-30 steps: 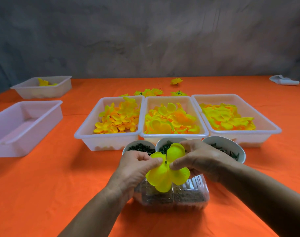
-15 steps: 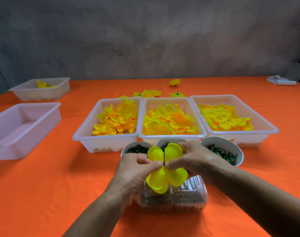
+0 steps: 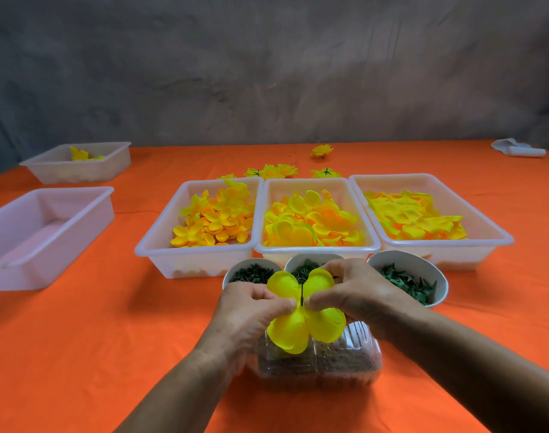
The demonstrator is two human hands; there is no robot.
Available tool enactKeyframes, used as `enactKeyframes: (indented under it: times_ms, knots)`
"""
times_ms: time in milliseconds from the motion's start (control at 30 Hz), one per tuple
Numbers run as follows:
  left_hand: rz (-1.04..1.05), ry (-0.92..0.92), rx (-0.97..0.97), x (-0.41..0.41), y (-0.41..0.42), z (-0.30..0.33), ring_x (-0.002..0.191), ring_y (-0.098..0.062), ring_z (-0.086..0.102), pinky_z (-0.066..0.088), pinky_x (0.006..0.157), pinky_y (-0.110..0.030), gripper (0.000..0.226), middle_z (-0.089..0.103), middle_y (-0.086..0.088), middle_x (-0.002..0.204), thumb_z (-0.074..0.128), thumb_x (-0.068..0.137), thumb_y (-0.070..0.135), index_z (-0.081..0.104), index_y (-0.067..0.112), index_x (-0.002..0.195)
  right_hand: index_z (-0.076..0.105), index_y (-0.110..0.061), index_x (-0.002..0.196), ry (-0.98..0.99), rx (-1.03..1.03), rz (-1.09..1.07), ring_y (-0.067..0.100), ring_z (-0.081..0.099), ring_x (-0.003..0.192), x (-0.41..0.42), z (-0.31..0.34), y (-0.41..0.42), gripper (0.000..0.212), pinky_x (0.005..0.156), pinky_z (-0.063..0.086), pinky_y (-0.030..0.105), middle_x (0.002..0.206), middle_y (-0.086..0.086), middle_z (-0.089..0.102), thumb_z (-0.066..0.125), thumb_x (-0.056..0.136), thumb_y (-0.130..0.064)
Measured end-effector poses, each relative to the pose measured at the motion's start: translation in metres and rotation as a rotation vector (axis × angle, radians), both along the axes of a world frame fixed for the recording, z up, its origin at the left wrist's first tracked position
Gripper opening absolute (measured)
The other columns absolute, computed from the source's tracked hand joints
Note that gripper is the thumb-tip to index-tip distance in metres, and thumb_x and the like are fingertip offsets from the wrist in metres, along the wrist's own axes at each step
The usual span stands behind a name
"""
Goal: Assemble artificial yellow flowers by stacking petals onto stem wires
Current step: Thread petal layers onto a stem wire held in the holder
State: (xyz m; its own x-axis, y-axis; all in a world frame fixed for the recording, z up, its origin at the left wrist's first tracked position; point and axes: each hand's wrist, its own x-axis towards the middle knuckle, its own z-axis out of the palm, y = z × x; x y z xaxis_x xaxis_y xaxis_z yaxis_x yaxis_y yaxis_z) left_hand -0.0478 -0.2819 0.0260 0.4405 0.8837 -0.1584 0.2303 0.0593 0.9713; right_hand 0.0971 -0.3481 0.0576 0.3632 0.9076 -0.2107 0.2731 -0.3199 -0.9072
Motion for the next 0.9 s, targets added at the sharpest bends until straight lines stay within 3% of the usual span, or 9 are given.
enactKeyframes:
  times_ms: [133, 200, 267, 333, 467, 533, 633, 767, 900]
  knots:
    - [-0.011, -0.021, -0.036, 0.0, 0.002, 0.001, 0.041, -0.008, 0.049, 0.038, 0.051, -0.026, 0.027, 0.054, 0.005, 0.044, 0.077, 0.074, 0.013, 0.06, 0.01, 0.053, 0.061, -0.013, 0.075, -0.011, -0.007, 0.008, 0.025, 0.062, 0.06, 0.0, 0.001, 0.001, 0.019, 0.056, 0.054, 0.033, 0.07, 0.013, 0.063, 0.074, 0.071, 0.002]
    - [-0.016, -0.04, -0.039, 0.0, 0.001, 0.003, 0.051, -0.014, 0.055, 0.045, 0.055, -0.032, 0.023, 0.062, -0.005, 0.054, 0.076, 0.075, 0.013, 0.065, 0.002, 0.06, 0.062, -0.014, 0.075, -0.012, -0.008, 0.006, 0.024, 0.062, 0.059, 0.001, 0.001, 0.001, 0.017, 0.054, 0.054, 0.032, 0.069, 0.011, 0.062, 0.073, 0.073, -0.001]
    - [-0.006, -0.056, -0.045, 0.001, 0.0, 0.006, 0.066, -0.022, 0.059, 0.052, 0.07, -0.048, 0.026, 0.069, -0.024, 0.077, 0.075, 0.076, 0.013, 0.066, -0.012, 0.075, 0.062, -0.015, 0.077, -0.006, -0.018, 0.01, 0.023, 0.061, 0.059, 0.0, 0.002, 0.0, 0.015, 0.053, 0.055, 0.032, 0.069, 0.011, 0.062, 0.072, 0.075, -0.003]
    - [-0.011, -0.058, -0.056, 0.002, 0.0, 0.007, 0.073, -0.026, 0.059, 0.051, 0.082, -0.054, 0.028, 0.067, -0.031, 0.089, 0.075, 0.077, 0.012, 0.064, -0.014, 0.075, 0.062, -0.015, 0.079, 0.013, -0.032, 0.018, 0.02, 0.06, 0.053, 0.0, 0.003, -0.001, 0.015, 0.049, 0.054, 0.029, 0.065, 0.008, 0.062, 0.071, 0.076, -0.003]
    - [-0.027, -0.029, -0.028, 0.003, 0.004, 0.006, 0.075, -0.02, 0.057, 0.048, 0.069, -0.034, 0.023, 0.063, -0.016, 0.077, 0.075, 0.076, 0.013, 0.063, 0.005, 0.06, 0.06, -0.013, 0.082, 0.089, -0.053, 0.032, 0.013, 0.058, 0.038, 0.001, 0.003, -0.004, 0.019, 0.039, 0.048, 0.022, 0.044, -0.003, 0.059, 0.069, 0.076, 0.003]
    - [-0.024, -0.018, -0.028, 0.003, 0.007, 0.005, 0.077, -0.017, 0.056, 0.044, 0.066, -0.027, 0.022, 0.062, -0.013, 0.082, 0.076, 0.077, 0.015, 0.065, -0.002, 0.066, 0.059, -0.013, 0.082, 0.094, -0.059, 0.036, 0.014, 0.059, 0.038, 0.002, 0.003, -0.004, 0.02, 0.039, 0.05, 0.024, 0.043, -0.003, 0.059, 0.069, 0.076, 0.004]
    - [-0.046, -0.018, -0.016, 0.004, 0.008, 0.005, 0.078, -0.017, 0.054, 0.044, 0.066, -0.028, 0.027, 0.058, -0.012, 0.083, 0.074, 0.077, 0.016, 0.066, -0.009, 0.079, 0.059, -0.013, 0.087, 0.103, -0.065, 0.025, 0.016, 0.061, 0.041, 0.002, 0.003, -0.003, 0.024, 0.043, 0.054, 0.026, 0.049, 0.002, 0.061, 0.07, 0.075, 0.003]
    - [-0.055, 0.0, -0.009, 0.002, 0.009, 0.001, 0.079, -0.017, 0.053, 0.042, 0.072, -0.032, 0.032, 0.058, -0.014, 0.082, 0.075, 0.077, 0.015, 0.064, -0.015, 0.077, 0.059, -0.013, 0.094, 0.089, -0.07, -0.009, 0.013, 0.059, 0.043, 0.002, 0.0, -0.003, 0.026, 0.043, 0.053, 0.026, 0.062, 0.008, 0.061, 0.073, 0.075, -0.002]
    - [-0.073, 0.018, -0.021, 0.001, 0.01, 0.0, 0.074, -0.019, 0.059, 0.048, 0.064, -0.029, 0.027, 0.067, -0.02, 0.084, 0.074, 0.078, 0.017, 0.068, -0.009, 0.074, 0.059, -0.011, 0.092, 0.092, -0.061, -0.023, 0.012, 0.062, 0.044, 0.0, 0.0, -0.003, 0.023, 0.042, 0.053, 0.027, 0.067, 0.008, 0.063, 0.073, 0.076, -0.002]
